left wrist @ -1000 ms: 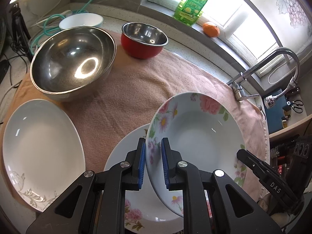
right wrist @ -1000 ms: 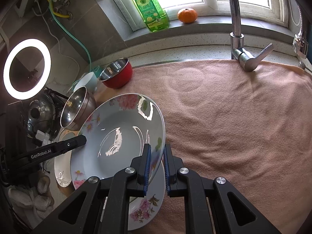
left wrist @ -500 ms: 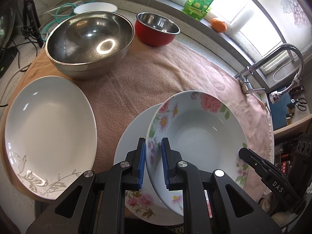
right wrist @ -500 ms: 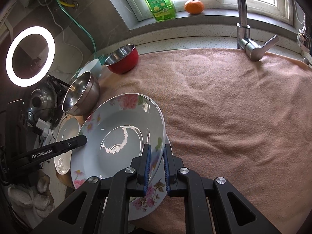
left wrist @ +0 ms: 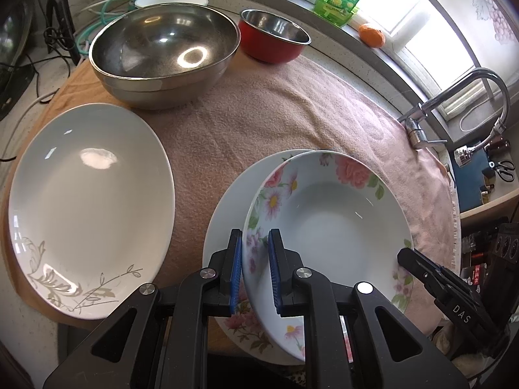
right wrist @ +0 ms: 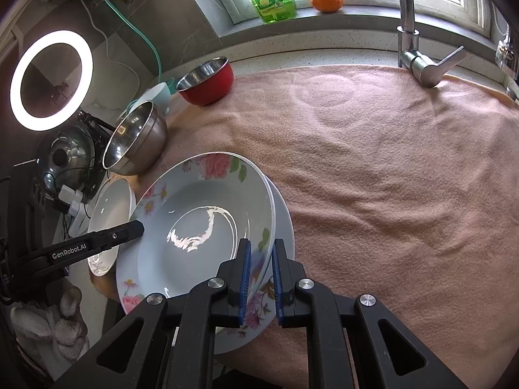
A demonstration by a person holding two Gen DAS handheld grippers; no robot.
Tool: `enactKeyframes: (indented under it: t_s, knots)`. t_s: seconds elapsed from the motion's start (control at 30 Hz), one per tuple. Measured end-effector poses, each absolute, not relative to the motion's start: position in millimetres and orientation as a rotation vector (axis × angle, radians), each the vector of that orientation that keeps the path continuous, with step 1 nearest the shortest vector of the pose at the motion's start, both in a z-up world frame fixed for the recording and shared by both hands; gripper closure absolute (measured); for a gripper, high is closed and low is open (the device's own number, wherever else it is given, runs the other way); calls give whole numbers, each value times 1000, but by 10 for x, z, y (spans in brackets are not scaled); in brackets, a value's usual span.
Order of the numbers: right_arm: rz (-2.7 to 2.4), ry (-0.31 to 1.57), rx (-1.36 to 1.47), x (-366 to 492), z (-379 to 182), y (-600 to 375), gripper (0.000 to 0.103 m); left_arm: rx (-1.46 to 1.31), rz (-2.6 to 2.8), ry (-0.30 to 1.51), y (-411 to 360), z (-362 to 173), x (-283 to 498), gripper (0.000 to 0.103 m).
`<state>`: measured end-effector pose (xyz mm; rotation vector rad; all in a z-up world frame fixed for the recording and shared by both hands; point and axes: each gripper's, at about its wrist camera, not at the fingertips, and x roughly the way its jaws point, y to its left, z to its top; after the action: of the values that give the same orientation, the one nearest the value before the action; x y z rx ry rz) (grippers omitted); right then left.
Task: Organize plates and bowls
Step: 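Lower the held plate with both tools onto the other flowered plate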
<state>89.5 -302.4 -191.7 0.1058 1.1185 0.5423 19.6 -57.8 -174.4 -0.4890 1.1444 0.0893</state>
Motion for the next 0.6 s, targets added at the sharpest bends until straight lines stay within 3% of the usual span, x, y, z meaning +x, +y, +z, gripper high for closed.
enactKeyframes:
  t_s: [0.6]
  knots:
    - [529, 1154, 82, 863, -2068, -2960, 91, -479, 87, 1158, -567, -1844, 150, 89]
